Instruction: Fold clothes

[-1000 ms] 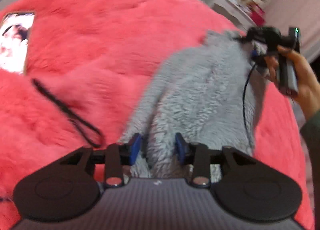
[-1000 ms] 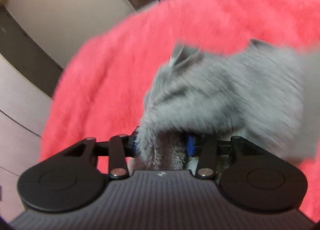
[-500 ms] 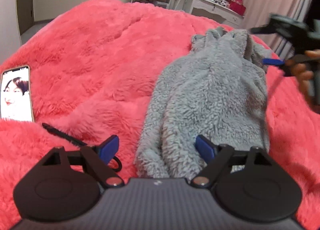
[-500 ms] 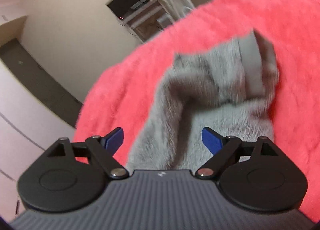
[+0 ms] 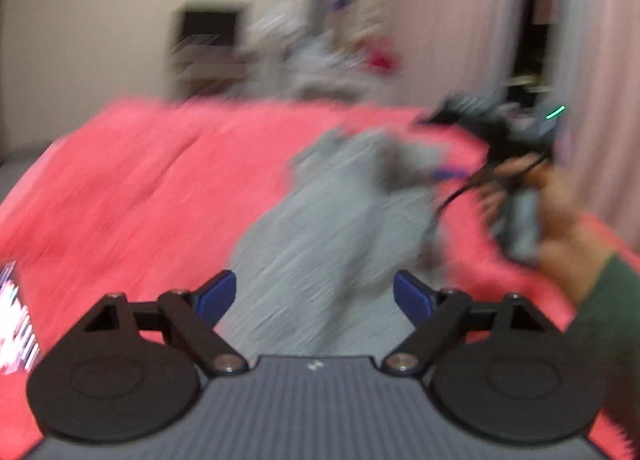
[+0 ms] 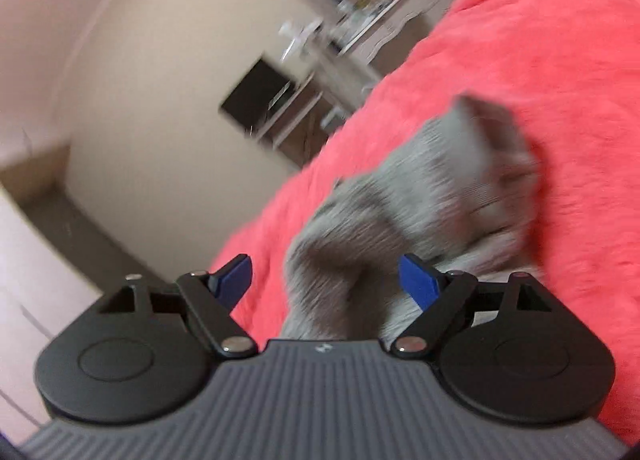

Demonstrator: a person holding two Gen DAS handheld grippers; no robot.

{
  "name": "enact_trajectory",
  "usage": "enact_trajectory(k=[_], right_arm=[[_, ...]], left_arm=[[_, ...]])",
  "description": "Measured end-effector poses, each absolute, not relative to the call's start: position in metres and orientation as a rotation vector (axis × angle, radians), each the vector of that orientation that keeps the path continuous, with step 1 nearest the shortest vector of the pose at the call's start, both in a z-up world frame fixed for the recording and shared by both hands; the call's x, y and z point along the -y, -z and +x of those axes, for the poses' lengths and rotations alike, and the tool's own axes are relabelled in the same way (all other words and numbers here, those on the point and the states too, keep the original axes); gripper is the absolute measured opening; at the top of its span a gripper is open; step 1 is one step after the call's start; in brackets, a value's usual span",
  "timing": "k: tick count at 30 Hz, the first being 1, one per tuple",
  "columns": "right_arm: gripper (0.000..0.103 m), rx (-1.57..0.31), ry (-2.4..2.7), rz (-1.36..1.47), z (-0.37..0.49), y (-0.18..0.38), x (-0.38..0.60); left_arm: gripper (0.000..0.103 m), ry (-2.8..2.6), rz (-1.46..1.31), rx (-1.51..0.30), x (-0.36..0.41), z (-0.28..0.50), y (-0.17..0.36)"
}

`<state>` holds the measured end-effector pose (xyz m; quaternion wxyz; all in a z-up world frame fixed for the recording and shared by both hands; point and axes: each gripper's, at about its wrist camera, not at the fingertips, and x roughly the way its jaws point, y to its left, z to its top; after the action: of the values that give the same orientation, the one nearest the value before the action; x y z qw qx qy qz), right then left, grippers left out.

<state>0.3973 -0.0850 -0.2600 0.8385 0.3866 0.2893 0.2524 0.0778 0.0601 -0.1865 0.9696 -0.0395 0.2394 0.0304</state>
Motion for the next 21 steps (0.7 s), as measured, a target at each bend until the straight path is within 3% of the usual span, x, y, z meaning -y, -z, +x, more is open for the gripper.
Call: enact_trajectory(k=[3, 4, 5, 6, 8, 17, 21], right_arm=[[0.084, -0.646, -0.533, 0.813, 0.408, 0.273, 0.102], [0.078, -0.652, -0.527, 0.726, 0.409, 0.271, 0.099], [0.064, -0.650, -0.517, 0.625, 0.408, 0.268, 0.093], [0.056, -0.654, -0.512, 0.556, 0.404, 0.265, 0.090], [0.020, -0.671, -0.504, 0.401, 0.399, 0.262, 0.075], [0.014, -0.831, -0.609, -0.162, 0.465, 0.266, 0.008], [0.014, -0.835, -0.571, -0.242, 0.517, 0.265, -0.021]], left_arm=[[0.100, 0.189, 0.151, -0.418, -0.009, 0.113, 0.186], [0.100, 0.240, 0.199, -0.425, 0.000, 0.124, 0.194], [0.100, 0.284, 0.251, -0.444, 0.007, 0.139, 0.205], [0.099, 0.298, 0.284, -0.469, 0.010, 0.150, 0.215], [0.096, 0.282, 0.325, -0.521, 0.006, 0.171, 0.243], [0.094, 0.245, 0.068, -0.681, -0.076, 0.209, 0.291], [0.094, 0.286, 0.028, -0.700, -0.092, 0.216, 0.299]])
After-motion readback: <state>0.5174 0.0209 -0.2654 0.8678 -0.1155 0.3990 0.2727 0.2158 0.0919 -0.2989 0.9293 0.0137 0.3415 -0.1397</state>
